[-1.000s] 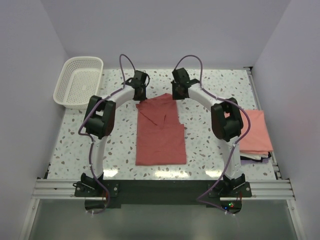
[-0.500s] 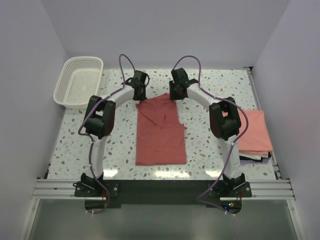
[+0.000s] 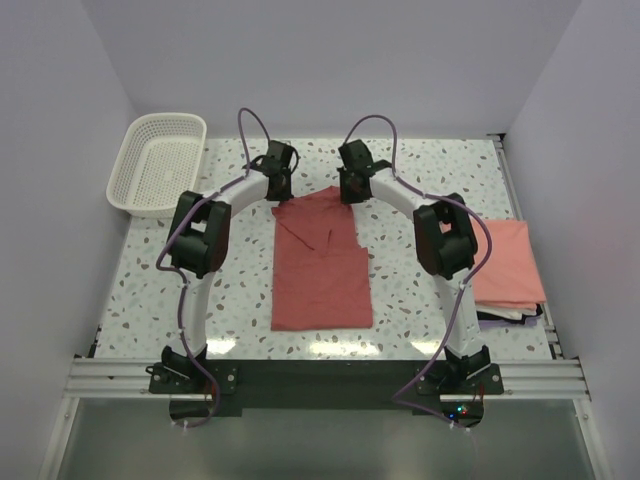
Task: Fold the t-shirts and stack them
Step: Fold the tshirt
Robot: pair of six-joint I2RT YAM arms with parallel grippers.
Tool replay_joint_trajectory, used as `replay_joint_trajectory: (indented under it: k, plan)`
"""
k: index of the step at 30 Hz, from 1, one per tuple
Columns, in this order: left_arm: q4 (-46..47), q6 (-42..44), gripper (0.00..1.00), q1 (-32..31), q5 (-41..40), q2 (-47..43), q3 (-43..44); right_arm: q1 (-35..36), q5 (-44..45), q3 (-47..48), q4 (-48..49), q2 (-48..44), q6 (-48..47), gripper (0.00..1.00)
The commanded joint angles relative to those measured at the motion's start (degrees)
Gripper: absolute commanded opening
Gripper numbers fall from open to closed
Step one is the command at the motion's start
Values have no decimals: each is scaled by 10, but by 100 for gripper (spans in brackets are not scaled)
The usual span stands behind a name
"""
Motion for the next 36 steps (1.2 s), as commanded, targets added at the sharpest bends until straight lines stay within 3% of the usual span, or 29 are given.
replay_joint_trajectory:
  k: [1, 10, 21, 23, 24, 25, 28, 32, 36]
  plan:
    - [13, 15, 0, 9, -25, -35, -6, 0, 52, 27, -16, -43, -10, 0]
    - [14, 21, 0, 13, -35, -44, -13, -21, 67, 3, -28, -80, -26, 0]
    - [19, 20, 0, 20, -28, -36, -7, -34, 44, 35, -31, -19, -25, 0]
    - [20, 20, 0, 22, -21, -39, -2, -35, 41, 45, -38, -8, -23, 5]
    - [22, 19, 2, 23, -15, -40, 0, -35, 36, 55, -40, -2, -23, 12]
    - [26, 21, 6, 26, -10, -44, 2, -35, 35, 57, -44, -1, -23, 25]
    - [25, 23, 18, 30, -1, -54, 16, -36, 28, 57, -45, -15, -21, 43]
    - [22, 25, 38, 31, -3, -73, 28, -36, 31, 20, -36, -65, -7, 47]
    - [20, 23, 48, 32, -3, -97, 32, -36, 13, -88, 5, -138, 15, 46]
